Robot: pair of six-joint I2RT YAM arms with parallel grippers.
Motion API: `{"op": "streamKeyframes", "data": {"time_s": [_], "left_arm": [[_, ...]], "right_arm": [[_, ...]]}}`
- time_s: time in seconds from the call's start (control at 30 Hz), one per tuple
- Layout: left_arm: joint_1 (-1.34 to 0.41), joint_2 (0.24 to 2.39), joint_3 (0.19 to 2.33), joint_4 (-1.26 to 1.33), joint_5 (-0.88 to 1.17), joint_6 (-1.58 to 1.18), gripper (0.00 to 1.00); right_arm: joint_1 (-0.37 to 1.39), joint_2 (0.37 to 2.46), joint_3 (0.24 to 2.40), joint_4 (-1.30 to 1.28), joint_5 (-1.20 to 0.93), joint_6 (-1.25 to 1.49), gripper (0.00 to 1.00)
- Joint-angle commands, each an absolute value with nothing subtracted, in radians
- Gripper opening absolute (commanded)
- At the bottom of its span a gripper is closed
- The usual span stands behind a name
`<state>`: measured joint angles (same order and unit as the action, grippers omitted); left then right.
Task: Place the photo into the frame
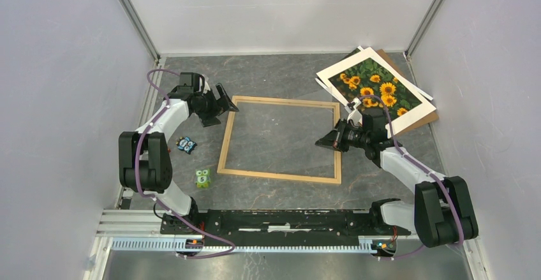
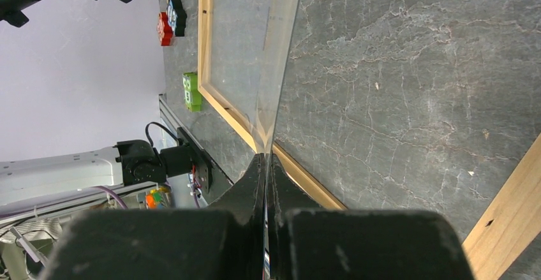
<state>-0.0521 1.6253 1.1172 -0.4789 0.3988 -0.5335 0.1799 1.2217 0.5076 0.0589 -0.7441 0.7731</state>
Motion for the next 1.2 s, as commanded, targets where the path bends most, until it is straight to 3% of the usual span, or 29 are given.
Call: {"op": "streamKeyframes", "data": {"time_s": [0.0,1.17], "left_arm": [[-0.053,1.628,1.120,-0.443,0.423,-0.559,1.00],[-0.055,1.636,1.117,-0.437,0.433,-0.565,1.00]], "right_arm": [[0.175,1.195,0.493,0.089,-0.764,0.774,0.00],[0.176,1.260,0.486,0.172,-0.808,0.709,0.00]]}}
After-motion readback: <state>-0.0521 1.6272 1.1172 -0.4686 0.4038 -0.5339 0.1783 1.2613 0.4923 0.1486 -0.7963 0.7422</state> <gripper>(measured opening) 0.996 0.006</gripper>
